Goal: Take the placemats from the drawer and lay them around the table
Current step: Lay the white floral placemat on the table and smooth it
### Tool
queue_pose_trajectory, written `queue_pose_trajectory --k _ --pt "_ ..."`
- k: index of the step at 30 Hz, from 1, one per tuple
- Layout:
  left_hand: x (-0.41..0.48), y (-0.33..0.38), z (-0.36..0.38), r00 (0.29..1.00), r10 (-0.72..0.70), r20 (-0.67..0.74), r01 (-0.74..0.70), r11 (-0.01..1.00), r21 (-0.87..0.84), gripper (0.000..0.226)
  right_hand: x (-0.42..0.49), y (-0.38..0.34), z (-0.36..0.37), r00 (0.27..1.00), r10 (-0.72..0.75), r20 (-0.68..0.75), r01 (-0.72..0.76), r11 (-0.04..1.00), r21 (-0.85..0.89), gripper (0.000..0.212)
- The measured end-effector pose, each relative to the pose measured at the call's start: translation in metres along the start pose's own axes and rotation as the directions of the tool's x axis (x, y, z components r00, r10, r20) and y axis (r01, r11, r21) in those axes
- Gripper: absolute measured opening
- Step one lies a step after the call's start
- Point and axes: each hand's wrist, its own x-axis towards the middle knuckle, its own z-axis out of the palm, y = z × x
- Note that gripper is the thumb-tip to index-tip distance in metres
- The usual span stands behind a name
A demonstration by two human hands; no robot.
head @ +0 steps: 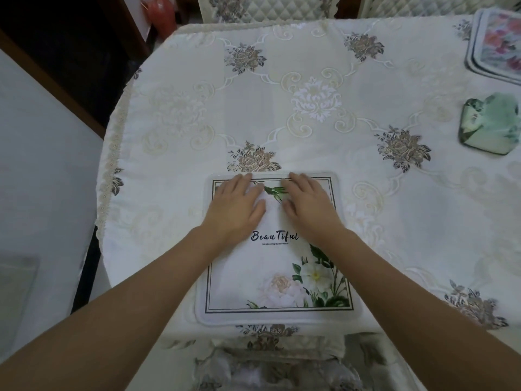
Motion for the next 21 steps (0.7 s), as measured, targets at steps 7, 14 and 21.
queue_pose_trajectory --k 7,14,21 --pt "-0.006 -0.019 -0.006 1.000 0.005 -0.007 -0.004 0.999 0.036 0.053 -0.002 0.007 -0.002 1.000 0.017 -0.013 -0.017 1.000 0.007 0.045" --pt "-0.032 -0.056 -0.007 0.996 -0.094 -0.007 0.094 0.996 0.003 0.059 -0.024 0.045 -0.017 0.992 0.127 -0.006 -0.126 0.990 0.064 0.053" --pt "-0.060 -0.047 -0.001 0.990 -0.138 -0.008 0.137 0.987 -0.087 0.062 -0.051 0.038 -0.014 0.985 0.171 0.027 -0.173 0.978 0.114 0.057"
